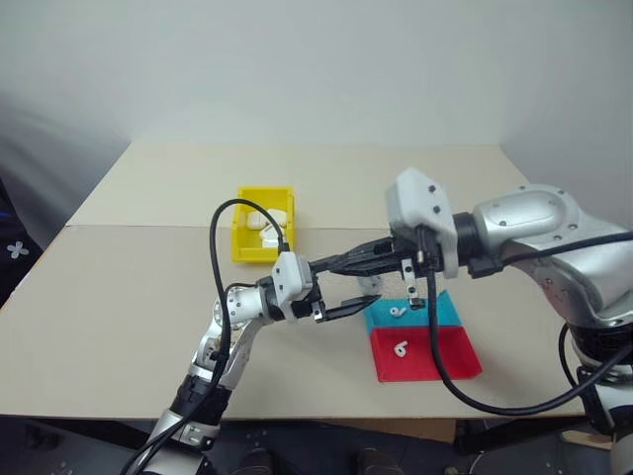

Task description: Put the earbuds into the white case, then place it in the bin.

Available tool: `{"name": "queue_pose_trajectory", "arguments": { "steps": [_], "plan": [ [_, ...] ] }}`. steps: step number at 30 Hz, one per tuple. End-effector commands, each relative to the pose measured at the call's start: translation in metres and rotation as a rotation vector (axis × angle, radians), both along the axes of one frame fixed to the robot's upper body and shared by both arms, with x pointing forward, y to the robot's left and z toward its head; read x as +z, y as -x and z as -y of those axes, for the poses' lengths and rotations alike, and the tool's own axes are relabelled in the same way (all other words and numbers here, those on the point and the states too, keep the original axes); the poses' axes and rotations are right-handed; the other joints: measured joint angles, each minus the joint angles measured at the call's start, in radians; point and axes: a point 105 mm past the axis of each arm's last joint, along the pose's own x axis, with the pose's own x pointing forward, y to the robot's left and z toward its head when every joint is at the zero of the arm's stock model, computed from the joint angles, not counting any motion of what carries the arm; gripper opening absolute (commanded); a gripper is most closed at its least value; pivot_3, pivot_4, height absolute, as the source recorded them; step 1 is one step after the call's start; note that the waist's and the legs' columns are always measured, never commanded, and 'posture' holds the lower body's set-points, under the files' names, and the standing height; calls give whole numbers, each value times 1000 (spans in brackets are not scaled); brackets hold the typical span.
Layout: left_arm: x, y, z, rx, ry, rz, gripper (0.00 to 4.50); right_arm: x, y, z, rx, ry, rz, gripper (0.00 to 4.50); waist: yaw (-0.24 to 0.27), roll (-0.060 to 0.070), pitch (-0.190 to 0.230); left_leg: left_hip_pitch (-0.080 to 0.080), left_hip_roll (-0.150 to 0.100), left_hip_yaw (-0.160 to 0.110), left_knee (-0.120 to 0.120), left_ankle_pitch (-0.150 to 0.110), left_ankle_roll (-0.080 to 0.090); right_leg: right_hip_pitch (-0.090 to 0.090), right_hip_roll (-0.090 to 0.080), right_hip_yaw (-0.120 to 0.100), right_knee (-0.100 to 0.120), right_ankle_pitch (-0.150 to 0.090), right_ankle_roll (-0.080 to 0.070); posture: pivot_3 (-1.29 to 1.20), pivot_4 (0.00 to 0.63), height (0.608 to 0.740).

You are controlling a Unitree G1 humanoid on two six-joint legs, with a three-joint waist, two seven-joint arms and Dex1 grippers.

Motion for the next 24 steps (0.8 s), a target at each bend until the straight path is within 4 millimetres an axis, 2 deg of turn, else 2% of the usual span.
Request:
{"name": "queue_pose_trajectory", "arguments": {
  "steps": [1, 5, 9, 14, 18, 21, 24],
  "plan": [
    [13, 8, -2, -6, 32, 62, 2769, -2, -3, 8, -21, 53, 58, 66, 0, 0, 0, 0, 0, 0, 0, 0, 0, 0, 0, 0, 0, 0, 0, 0, 150, 740],
    [16, 9, -5, -1, 45, 65, 2769, -5, -9, 19, -63, 80, 76, 66, 0, 0, 0, 1, 0, 0, 0, 0, 0, 0, 0, 0, 0, 0, 0, 0, 150, 740],
    [16, 9, -7, 6, 53, 63, 2769, 3, -9, 27, -75, 45, 100, 66, 0, 0, 0, 1, 0, 0, 0, 0, 0, 0, 0, 0, 0, 0, 0, 0, 150, 740],
    [19, 10, -8, 16, 82, 61, 2769, 39, -2, 31, -54, -164, 146, 66, 0, 0, 0, 1, 0, 0, 0, 0, 0, 0, 0, 0, 0, 0, 0, 0, 150, 740],
    [43, 5, -16, 95, 210, 88, 2769, 71, 0, 49, -101, -367, 178, 66, 1, 0, 0, 1, 0, 0, 0, 0, 0, 1, 0, 0, 1, 0, 0, 0, 150, 740],
    [72, -20, -25, 307, 294, 156, 2769, 71, -5, 62, -188, -424, 185, 66, 7, 0, 0, 1, 0, -1, 0, 0, 0, 2, 0, 0, 1, 0, 0, 0, 150, 740],
    [87, -59, -35, 569, 247, 167, 2769, 59, -12, 71, -275, -446, 164, 66, 14, 0, 0, 2, -1, -1, 1, 0, 0, 3, 0, -1, 1, 1, 1, 0, 150, 740]
  ]
}}
